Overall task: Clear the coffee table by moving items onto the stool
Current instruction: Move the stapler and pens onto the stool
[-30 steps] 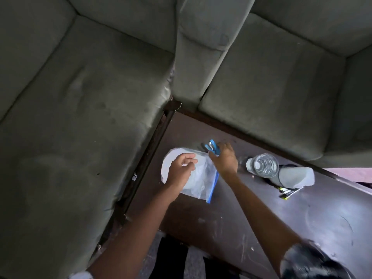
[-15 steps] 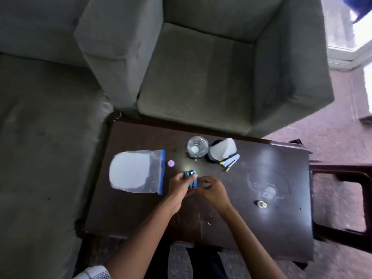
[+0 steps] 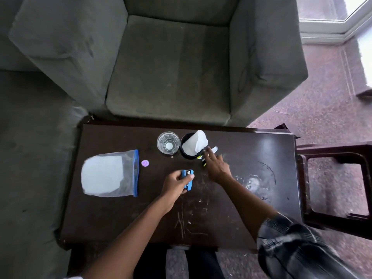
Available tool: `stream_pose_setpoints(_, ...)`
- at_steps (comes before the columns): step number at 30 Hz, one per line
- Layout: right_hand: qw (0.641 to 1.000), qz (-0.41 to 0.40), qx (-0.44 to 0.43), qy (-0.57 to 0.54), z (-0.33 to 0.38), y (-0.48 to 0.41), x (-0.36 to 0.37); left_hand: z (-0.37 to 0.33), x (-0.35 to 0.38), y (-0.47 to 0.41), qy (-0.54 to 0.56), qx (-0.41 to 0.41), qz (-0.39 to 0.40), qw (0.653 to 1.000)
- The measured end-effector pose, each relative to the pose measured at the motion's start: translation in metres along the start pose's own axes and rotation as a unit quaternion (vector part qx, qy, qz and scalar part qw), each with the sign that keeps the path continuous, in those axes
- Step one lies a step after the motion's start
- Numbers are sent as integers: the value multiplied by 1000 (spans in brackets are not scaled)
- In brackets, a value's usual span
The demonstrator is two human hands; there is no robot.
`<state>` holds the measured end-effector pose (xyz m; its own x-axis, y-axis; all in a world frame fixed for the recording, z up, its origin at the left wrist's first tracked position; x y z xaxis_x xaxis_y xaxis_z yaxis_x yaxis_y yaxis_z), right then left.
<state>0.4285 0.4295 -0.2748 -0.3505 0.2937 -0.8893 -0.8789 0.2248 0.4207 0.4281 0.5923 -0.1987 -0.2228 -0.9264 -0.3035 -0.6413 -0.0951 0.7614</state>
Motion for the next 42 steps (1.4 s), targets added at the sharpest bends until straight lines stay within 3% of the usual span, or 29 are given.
stream_pose_setpoints(5,986,-48,-100,127,5,0,22,12,-7,-2,-16,10,-25,1000)
stream_pose_setpoints(10,971,-55,-193,133,5,40,47,23,-3,8,-20,4,-30,999)
stream_pose_setpoints(13,984,-81,-147,68,-1,61,42,24,2,22,-24,-3,-35,999)
stream_pose_setpoints(15,992,-72,-40,-99,-9,71,37,22,1,32,-28,2,-36,999)
stream_pose_setpoints(16,978,-67,19,-198,-12,80,27,21,1,38,-32,4,-30,999)
stream_pose_setpoints(19,884,-115,157,-426,-22,107,-6,13,2,63,-48,13,16,999)
stream_pose_setpoints(22,720,-63,210,-658,-14,148,-43,1,-2,94,-64,43,62,995)
stream_pose_setpoints(24,626,-21,209,-751,-6,179,-72,-7,-8,113,-71,77,93,990)
stream_pose_setpoints(27,497,17,206,-843,8,223,-103,-16,-14,145,-56,73,202,975)
stream_pose_setpoints(29,447,11,203,-871,17,249,-114,-17,-17,171,-72,62,286,953)
stream_pose_setpoints(32,435,-15,200,-878,26,289,-122,-12,-20,206,-106,66,366,922)
stream_pose_setpoints(36,429,-57,213,-876,22,335,-125,-6,-19,229,-130,83,375,914)
stream_pose_setpoints(42,467,-150,258,-833,-24,377,-130,-3,23,266,-208,141,411,876)
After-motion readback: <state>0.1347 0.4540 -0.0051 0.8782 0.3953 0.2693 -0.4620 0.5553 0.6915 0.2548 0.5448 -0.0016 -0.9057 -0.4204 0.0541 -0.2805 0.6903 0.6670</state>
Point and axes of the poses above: each hand's wrist, its own y-axis away from the middle knuckle, its own x-axis out of the palm, z = x × y, the point moved 7 cm from there along -y, towards the middle knuckle, and after that the axes turned 15 degrees about -z, right-handed, at the moved point
